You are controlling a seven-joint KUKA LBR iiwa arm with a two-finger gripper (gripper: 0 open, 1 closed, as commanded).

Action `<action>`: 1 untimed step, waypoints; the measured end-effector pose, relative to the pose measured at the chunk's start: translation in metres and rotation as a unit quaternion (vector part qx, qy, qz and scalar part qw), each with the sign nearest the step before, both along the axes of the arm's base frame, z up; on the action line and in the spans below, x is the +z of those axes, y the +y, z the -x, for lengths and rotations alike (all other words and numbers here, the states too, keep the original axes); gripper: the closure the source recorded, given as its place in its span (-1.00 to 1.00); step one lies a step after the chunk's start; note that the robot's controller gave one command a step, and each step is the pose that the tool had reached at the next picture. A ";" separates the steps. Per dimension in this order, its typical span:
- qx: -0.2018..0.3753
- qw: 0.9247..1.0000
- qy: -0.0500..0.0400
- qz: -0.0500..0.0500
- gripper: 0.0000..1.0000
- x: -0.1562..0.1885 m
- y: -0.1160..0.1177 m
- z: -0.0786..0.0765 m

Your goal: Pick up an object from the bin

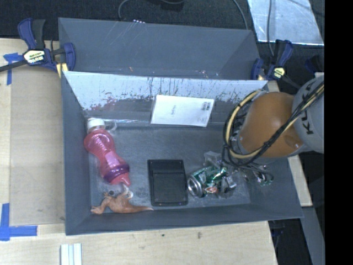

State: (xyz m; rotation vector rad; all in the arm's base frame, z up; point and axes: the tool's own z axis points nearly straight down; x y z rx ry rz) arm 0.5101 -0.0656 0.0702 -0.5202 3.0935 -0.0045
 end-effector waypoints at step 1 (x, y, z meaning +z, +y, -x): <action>0.000 1.000 -0.001 0.000 1.00 0.001 0.000 0.000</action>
Offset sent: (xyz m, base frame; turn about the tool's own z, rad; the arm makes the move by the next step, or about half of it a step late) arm 0.0000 0.0000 0.0000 0.0000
